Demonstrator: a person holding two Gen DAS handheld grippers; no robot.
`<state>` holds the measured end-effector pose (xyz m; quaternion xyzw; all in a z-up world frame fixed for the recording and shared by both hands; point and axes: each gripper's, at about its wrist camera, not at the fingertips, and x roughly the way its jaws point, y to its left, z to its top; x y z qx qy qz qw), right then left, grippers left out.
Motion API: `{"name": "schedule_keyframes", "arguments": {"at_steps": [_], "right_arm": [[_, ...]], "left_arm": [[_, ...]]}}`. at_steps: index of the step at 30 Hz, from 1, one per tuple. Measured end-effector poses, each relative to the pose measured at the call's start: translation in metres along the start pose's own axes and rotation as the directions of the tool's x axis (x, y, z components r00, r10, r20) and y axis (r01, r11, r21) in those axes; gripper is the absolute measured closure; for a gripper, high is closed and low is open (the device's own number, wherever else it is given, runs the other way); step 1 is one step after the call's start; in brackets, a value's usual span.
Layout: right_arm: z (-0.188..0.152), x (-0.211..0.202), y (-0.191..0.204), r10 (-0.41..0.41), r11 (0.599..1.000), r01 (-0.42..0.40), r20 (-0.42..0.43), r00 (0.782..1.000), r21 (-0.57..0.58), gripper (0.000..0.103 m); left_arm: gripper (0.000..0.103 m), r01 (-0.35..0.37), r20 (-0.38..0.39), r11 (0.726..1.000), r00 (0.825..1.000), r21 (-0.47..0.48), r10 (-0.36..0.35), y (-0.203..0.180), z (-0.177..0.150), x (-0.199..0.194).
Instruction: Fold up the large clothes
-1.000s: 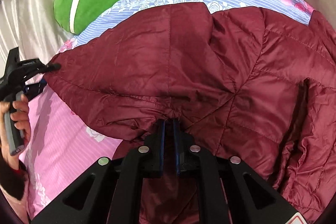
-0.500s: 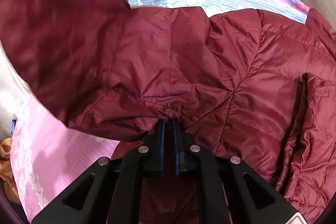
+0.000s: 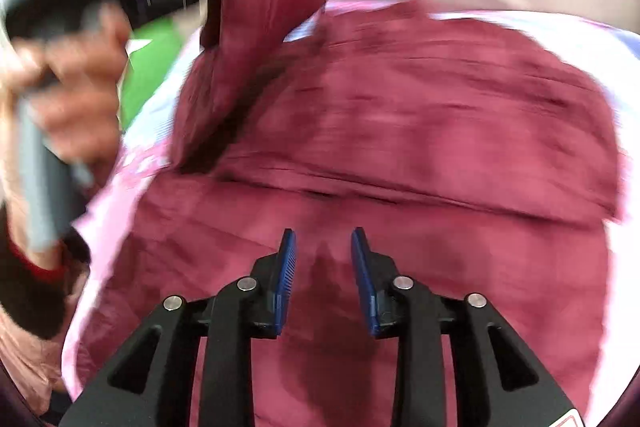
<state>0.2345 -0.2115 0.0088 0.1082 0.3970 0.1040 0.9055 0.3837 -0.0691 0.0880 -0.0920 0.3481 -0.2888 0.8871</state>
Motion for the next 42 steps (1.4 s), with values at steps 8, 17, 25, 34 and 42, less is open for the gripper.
{"name": "schedule_keyframes", "arguments": {"at_steps": [8, 17, 25, 34, 42], "right_arm": [[-0.009, -0.051, -0.068, -0.093, 0.988, 0.081, 0.087, 0.992, 0.130, 0.055], [0.059, -0.024, -0.057, -0.069, 0.993, 0.055, 0.133, 0.989, 0.106, 0.033], [0.094, 0.057, 0.006, -0.127, 0.987, 0.129, 0.031, 0.991, -0.094, 0.028], [0.111, 0.063, -0.023, -0.231, 0.971, 0.220, 0.139, 0.963, 0.088, 0.031], [0.088, -0.001, -0.134, -0.240, 0.913, 0.171, 0.149, 0.959, 0.369, 0.027]], "left_arm": [[0.055, -0.026, -0.169, 0.998, 0.985, -0.052, 0.017, -0.002, -0.070, 0.060], [0.009, -0.123, -0.061, 0.961, 0.992, -0.247, 0.111, 0.109, -0.089, -0.048], [0.011, -0.124, -0.091, 0.828, 0.992, -0.547, 0.088, 0.209, -0.108, -0.050], [0.031, -0.265, -0.123, 0.871, 0.964, -0.414, 0.235, 0.207, -0.104, -0.046], [0.031, -0.250, -0.120, 0.864, 0.968, -0.438, 0.220, 0.211, -0.105, -0.049]]}}
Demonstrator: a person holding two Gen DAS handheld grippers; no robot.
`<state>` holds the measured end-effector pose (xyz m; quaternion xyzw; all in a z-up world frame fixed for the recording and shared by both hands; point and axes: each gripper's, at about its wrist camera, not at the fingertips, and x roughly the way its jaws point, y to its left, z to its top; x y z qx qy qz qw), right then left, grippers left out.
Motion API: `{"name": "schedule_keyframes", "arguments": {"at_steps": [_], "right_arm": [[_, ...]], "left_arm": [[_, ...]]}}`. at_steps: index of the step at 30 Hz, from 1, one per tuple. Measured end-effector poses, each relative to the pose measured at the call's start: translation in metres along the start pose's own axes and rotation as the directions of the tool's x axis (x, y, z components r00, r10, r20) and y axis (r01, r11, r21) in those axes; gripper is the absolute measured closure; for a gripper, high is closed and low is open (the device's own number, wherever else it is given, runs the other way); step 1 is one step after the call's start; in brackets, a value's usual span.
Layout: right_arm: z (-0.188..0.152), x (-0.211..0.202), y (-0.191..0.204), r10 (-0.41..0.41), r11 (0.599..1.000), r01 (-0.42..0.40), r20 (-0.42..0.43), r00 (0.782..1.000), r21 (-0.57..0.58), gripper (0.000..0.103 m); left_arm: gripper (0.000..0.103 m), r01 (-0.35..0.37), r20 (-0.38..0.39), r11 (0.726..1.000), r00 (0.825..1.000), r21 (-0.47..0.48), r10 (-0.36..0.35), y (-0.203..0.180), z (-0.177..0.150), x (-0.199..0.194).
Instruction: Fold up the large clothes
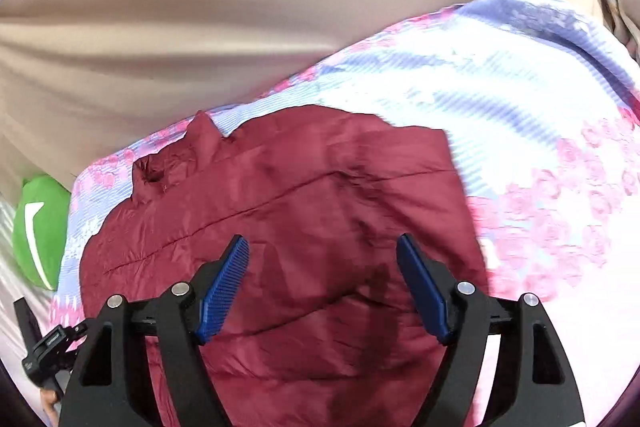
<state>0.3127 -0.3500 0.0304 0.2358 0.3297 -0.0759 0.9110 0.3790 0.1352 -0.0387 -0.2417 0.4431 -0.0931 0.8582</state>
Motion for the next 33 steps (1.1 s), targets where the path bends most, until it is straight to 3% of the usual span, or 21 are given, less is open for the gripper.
{"name": "schedule_keyframes", "arguments": {"at_steps": [2, 5, 9, 10, 11, 12, 13, 15, 17, 19, 20, 22, 23, 24, 27, 30, 33], "right_arm": [[0.005, -0.001, -0.005, 0.009, 1.000, -0.009, -0.006, 1.000, -0.005, 0.027], [0.009, 0.007, -0.007, 0.007, 1.000, -0.008, -0.029, 1.000, -0.022, 0.027], [0.007, 0.033, -0.006, 0.071, 0.997, -0.069, -0.111, 0.991, 0.020, 0.030], [0.005, 0.038, -0.001, 0.086, 0.996, -0.084, -0.126, 0.988, 0.019, 0.050], [0.004, 0.041, 0.007, 0.106, 0.994, -0.106, -0.147, 0.984, 0.003, 0.087], [0.003, 0.040, 0.013, 0.116, 0.993, -0.119, -0.160, 0.980, -0.009, 0.098], [0.004, 0.033, 0.019, 0.142, 0.989, -0.146, -0.154, 0.978, -0.015, 0.098], [0.007, -0.002, 0.031, 0.217, 0.974, -0.220, -0.072, 0.974, -0.046, 0.099], [0.005, -0.029, 0.032, 0.221, 0.971, -0.221, -0.009, 0.975, -0.087, 0.100], [-0.005, -0.022, 0.021, 0.154, 0.983, -0.156, -0.032, 0.988, -0.093, 0.101], [-0.016, 0.000, 0.010, 0.062, 0.992, -0.071, -0.094, 0.994, -0.104, 0.102], [-0.034, 0.035, -0.007, -0.045, 0.991, 0.019, -0.195, 0.980, -0.132, 0.103], [-0.041, 0.045, -0.016, -0.038, 0.993, 0.012, -0.222, 0.974, -0.118, 0.103], [-0.041, 0.042, -0.022, -0.010, 0.996, -0.007, -0.204, 0.979, -0.086, 0.103], [-0.028, 0.019, -0.026, -0.062, 0.998, 0.059, -0.144, 0.988, -0.027, 0.103], [-0.015, -0.008, 0.004, -0.083, 0.995, 0.081, -0.029, 0.996, -0.058, 0.094], [-0.015, -0.003, 0.087, 0.067, 0.973, -0.083, -0.080, 0.995, -0.216, 0.092]], "left_arm": [[0.031, 0.032, -0.011, 0.999, 0.999, -0.041, -0.032, 0.000, 0.001, -0.001], [0.030, 0.156, -0.044, 0.979, 0.986, -0.128, -0.163, 0.001, 0.000, -0.005], [0.029, 0.127, -0.060, 0.988, 0.989, -0.091, -0.133, -0.010, 0.003, 0.005], [0.036, 0.114, -0.066, 0.990, 0.991, -0.087, -0.120, -0.011, 0.005, 0.010], [0.059, 0.100, -0.067, 0.992, 0.992, -0.082, -0.106, -0.011, 0.006, 0.012], [0.072, 0.071, -0.061, 0.995, 0.995, -0.068, -0.075, -0.010, 0.009, 0.013], [0.093, 0.062, -0.053, 0.996, 0.996, -0.059, -0.066, -0.009, 0.011, 0.011], [0.097, 0.036, -0.001, 0.998, 0.999, -0.049, -0.036, -0.004, 0.016, -0.002], [0.099, -0.013, 0.038, 1.000, 0.999, -0.024, 0.014, 0.001, 0.017, -0.011], [0.099, -0.037, 0.025, 0.999, 0.999, 0.002, 0.037, 0.006, 0.015, -0.007], [0.099, -0.059, 0.013, 0.998, 0.998, 0.010, 0.059, 0.009, 0.012, -0.002], [0.100, -0.078, 0.015, 0.997, 0.997, 0.022, 0.077, 0.015, 0.006, 0.004], [0.100, -0.072, 0.029, 0.997, 0.997, 0.025, 0.071, 0.016, 0.005, 0.003], [0.100, -0.072, 0.030, 0.997, 0.997, 0.024, 0.071, 0.016, 0.004, 0.002], [0.100, -0.081, 0.036, 0.996, 0.996, 0.037, 0.080, 0.017, 0.004, 0.002], [0.100, -0.118, 0.064, 0.990, 0.992, 0.073, 0.113, 0.008, 0.001, 0.005], [0.099, -0.169, 0.106, 0.979, 0.982, 0.115, 0.157, 0.002, -0.003, 0.006]]}}
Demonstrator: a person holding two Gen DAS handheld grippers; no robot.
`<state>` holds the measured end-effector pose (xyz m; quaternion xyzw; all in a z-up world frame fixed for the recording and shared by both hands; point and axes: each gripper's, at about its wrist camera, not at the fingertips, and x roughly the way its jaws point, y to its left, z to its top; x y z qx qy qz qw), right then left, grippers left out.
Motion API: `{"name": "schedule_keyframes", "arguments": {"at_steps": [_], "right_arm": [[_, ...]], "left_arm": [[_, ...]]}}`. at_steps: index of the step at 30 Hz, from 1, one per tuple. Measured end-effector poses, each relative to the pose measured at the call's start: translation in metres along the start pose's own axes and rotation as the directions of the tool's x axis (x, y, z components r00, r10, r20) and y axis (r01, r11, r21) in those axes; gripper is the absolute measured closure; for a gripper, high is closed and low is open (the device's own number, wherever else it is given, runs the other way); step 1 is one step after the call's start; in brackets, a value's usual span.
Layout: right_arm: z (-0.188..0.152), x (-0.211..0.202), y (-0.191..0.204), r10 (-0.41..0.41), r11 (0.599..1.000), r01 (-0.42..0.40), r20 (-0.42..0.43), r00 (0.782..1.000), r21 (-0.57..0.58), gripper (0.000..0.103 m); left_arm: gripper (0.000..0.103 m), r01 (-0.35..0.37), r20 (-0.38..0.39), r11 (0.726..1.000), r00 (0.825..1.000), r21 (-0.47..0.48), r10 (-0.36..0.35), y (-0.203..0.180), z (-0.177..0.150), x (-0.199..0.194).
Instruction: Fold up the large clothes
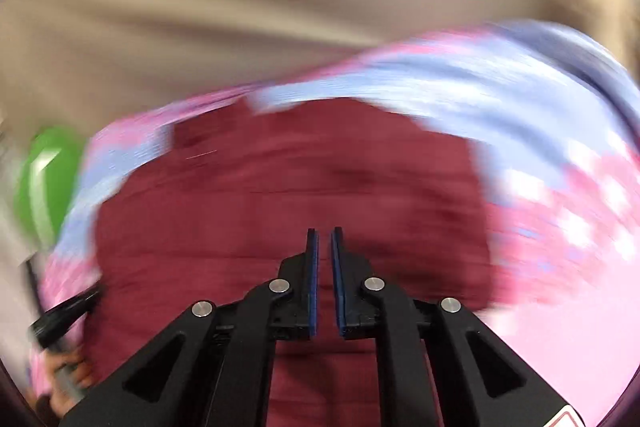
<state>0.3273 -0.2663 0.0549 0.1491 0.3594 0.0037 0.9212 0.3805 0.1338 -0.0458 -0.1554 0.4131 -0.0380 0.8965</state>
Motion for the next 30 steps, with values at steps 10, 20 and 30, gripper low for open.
{"name": "schedule_keyframes", "arguments": {"at_steps": [10, 20, 30], "right_arm": [[-0.019, 0.160, 0.240, 0.151, 0.914, -0.240, -0.276, 0.949, -0.328, 0.094], [0.008, 0.117, 0.047, 0.078, 0.981, -0.103, -0.151, 0.985, -0.163, 0.103], [-0.008, -0.014, -0.110, -0.070, 0.996, 0.069, 0.021, 0.997, 0.055, 0.053]], "left_arm": [[0.099, 0.004, 0.020, 1.000, 1.000, 0.024, -0.004, -0.002, -0.003, -0.001], [0.098, 0.026, 0.020, 0.999, 0.999, 0.020, -0.027, 0.002, -0.003, -0.001], [0.085, 0.180, 0.078, 0.984, 0.980, 0.020, -0.181, -0.016, 0.015, -0.062]]}}
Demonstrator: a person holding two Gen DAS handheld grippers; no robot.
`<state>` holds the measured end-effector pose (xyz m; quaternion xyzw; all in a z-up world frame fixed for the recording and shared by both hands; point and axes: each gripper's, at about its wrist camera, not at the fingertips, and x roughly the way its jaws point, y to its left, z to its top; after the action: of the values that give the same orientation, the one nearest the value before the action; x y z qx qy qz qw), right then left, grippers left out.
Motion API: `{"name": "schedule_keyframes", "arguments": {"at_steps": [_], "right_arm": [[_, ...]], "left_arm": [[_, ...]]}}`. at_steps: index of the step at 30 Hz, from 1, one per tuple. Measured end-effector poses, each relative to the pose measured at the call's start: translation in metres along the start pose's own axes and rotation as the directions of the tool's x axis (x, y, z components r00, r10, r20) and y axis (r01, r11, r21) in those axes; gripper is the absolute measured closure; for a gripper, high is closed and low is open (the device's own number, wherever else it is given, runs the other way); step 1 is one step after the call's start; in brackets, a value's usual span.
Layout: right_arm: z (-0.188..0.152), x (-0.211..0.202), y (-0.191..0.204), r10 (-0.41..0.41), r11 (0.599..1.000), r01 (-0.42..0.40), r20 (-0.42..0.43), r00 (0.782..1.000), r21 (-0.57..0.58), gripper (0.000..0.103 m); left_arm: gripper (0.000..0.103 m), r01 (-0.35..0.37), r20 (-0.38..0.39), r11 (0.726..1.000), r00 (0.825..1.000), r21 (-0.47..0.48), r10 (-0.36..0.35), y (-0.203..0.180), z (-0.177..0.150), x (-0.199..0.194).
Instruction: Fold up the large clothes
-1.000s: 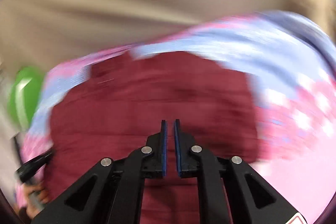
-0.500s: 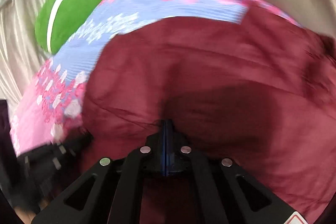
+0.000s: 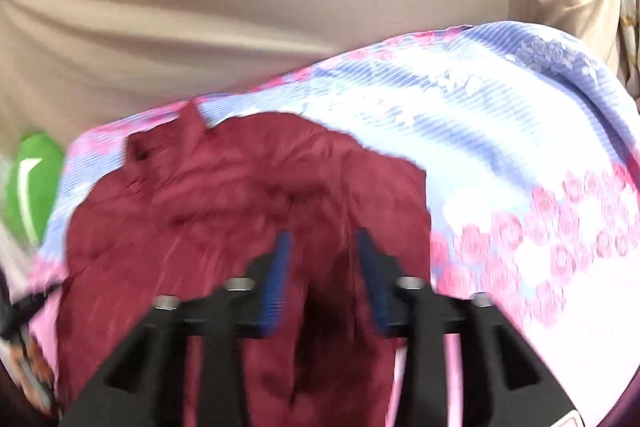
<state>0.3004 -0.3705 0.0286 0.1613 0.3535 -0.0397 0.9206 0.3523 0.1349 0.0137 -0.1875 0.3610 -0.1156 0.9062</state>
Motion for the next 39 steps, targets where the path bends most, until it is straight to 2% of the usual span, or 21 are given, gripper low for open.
{"name": "schedule_keyframes", "arguments": {"at_steps": [2, 3, 6, 8, 9, 10, 11, 13, 16, 17, 18, 19, 21, 24, 25, 27, 28, 30, 34, 36, 39], "right_arm": [[-0.011, -0.002, 0.001, 0.043, 0.999, -0.044, -0.034, 0.999, -0.021, 0.048], [-0.018, 0.004, 0.003, 0.087, 0.996, -0.088, -0.074, 0.994, -0.021, 0.047], [-0.027, 0.035, 0.021, 0.071, 0.996, -0.078, -0.146, 0.987, -0.044, 0.049], [-0.022, 0.050, 0.034, 0.058, 0.996, -0.067, -0.155, 0.986, -0.058, 0.093], [-0.018, 0.050, 0.042, 0.063, 0.996, -0.073, -0.148, 0.987, -0.060, 0.094], [-0.010, 0.044, 0.050, 0.064, 0.995, -0.071, -0.106, 0.992, -0.068, 0.096], [-0.001, 0.034, 0.057, 0.071, 0.993, -0.076, -0.055, 0.996, -0.090, 0.097], [0.018, 0.005, 0.073, 0.135, 0.984, -0.127, 0.057, 0.989, -0.127, 0.098], [0.031, -0.012, 0.079, 0.193, 0.972, -0.171, 0.139, 0.971, -0.160, 0.098], [0.029, -0.002, 0.076, 0.157, 0.978, -0.137, 0.117, 0.981, -0.157, 0.098], [0.024, 0.029, 0.068, 0.063, 0.987, -0.058, 0.035, 0.997, -0.150, 0.098], [0.013, 0.063, 0.057, -0.004, 0.990, -0.005, -0.059, 0.998, -0.139, 0.098], [-0.005, 0.097, 0.045, -0.016, 0.990, -0.006, -0.152, 0.988, -0.142, 0.098], [0.000, 0.078, 0.049, -0.049, 0.992, 0.037, -0.097, 0.994, -0.122, 0.094], [0.004, 0.069, 0.048, -0.069, 0.993, 0.061, -0.073, 0.995, -0.103, 0.088], [0.011, 0.045, 0.043, -0.182, 0.983, 0.182, 0.000, 0.983, -0.033, 0.079], [0.016, 0.034, 0.045, -0.182, 0.983, 0.182, 0.024, 0.983, 0.002, 0.077], [0.021, 0.027, 0.064, -0.026, 1.000, 0.026, 0.011, 1.000, -0.010, 0.078], [0.003, 0.053, 0.145, 0.148, 0.961, -0.168, -0.105, 0.983, -0.220, 0.078], [-0.019, 0.087, 0.177, 0.111, 0.932, -0.165, -0.179, 0.978, -0.323, 0.087], [-0.033, 0.112, 0.168, 0.080, 0.925, -0.144, -0.192, 0.978, -0.350, 0.090]], "left_arm": [[0.046, 0.002, 0.055, 0.998, 0.998, 0.065, -0.006, -0.027, 0.013, -0.011], [0.041, -0.012, 0.074, 0.995, 0.997, 0.096, 0.005, -0.040, 0.018, -0.008], [0.043, -0.094, 0.039, 0.982, 0.995, 0.162, 0.088, -0.062, 0.028, 0.031], [0.051, -0.142, -0.009, 0.977, 0.989, 0.160, 0.146, -0.063, 0.031, 0.063], [0.053, -0.177, -0.037, 0.973, 0.982, 0.147, 0.185, -0.055, 0.032, 0.081], [0.064, -0.208, -0.051, 0.970, 0.975, 0.124, 0.216, -0.047, 0.033, 0.092], [0.070, -0.224, -0.060, 0.969, 0.971, 0.100, 0.231, -0.040, 0.031, 0.096], [0.071, -0.235, -0.078, 0.970, 0.968, 0.058, 0.239, -0.022, 0.031, 0.107], [0.071, -0.261, -0.069, 0.962, 0.961, 0.077, 0.266, -0.012, 0.027, 0.113], [0.071, -0.272, -0.058, 0.958, 0.959, 0.092, 0.278, -0.013, 0.025, 0.114], [0.071, -0.280, -0.051, 0.955, 0.957, 0.101, 0.286, -0.014, 0.023, 0.115], [0.071, -0.287, -0.044, 0.952, 0.955, 0.111, 0.293, -0.016, 0.022, 0.115], [0.071, -0.302, -0.033, 0.944, 0.951, 0.136, 0.309, -0.019, 0.019, 0.117], [0.071, -0.309, -0.029, 0.939, 0.948, 0.149, 0.317, -0.020, 0.018, 0.119], [0.071, -0.307, -0.031, 0.941, 0.949, 0.146, 0.314, -0.019, 0.018, 0.119], [0.071, -0.312, -0.030, 0.939, 0.947, 0.147, 0.319, -0.022, 0.017, 0.117], [0.071, -0.318, -0.029, 0.936, 0.945, 0.150, 0.325, -0.023, 0.015, 0.116], [0.072, -0.332, -0.031, 0.930, 0.940, 0.160, 0.341, -0.026, 0.016, 0.118], [0.071, -0.337, -0.048, 0.929, 0.936, 0.155, 0.347, -0.026, 0.019, 0.121], [0.071, -0.327, -0.052, 0.932, 0.939, 0.153, 0.339, -0.025, 0.019, 0.120], [0.069, -0.310, -0.050, 0.936, 0.945, 0.167, 0.322, -0.020, 0.020, 0.119]]}}
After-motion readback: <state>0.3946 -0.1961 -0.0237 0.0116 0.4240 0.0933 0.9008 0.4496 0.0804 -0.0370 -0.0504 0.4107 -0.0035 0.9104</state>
